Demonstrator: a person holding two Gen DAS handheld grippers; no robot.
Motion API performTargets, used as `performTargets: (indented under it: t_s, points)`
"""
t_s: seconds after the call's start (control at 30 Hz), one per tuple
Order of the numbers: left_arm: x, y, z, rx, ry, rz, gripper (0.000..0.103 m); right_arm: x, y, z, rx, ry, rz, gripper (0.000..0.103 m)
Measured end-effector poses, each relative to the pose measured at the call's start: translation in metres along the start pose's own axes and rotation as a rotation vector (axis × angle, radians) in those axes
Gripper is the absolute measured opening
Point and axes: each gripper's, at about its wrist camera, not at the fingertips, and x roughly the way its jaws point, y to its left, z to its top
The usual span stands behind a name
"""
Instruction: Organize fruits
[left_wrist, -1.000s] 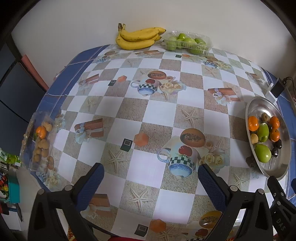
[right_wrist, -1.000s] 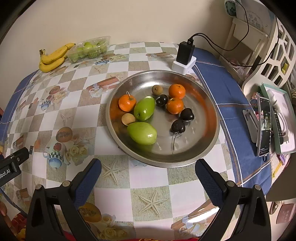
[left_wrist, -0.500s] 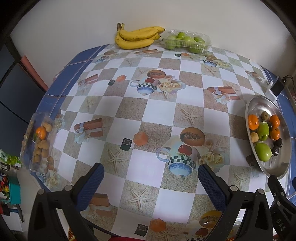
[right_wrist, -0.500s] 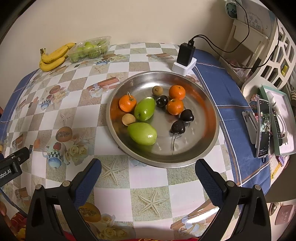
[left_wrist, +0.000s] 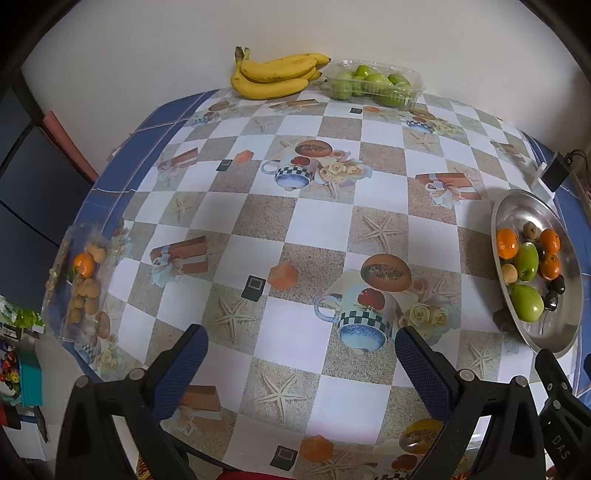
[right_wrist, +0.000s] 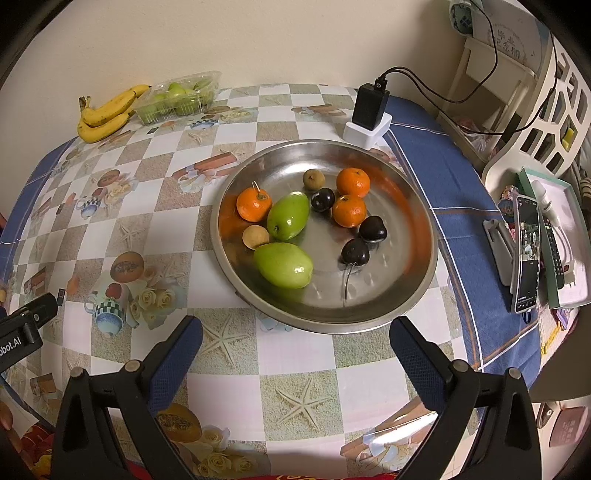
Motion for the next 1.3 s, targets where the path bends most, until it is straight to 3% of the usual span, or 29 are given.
performTargets:
  t_s: [1.3]
  points:
    - [0.0017,-0.0007,-0.0004,-0.001,0.013,-0.01,0.103,0.0008,-0.0021,0.0001,0.011,0.008,0.006,0.101]
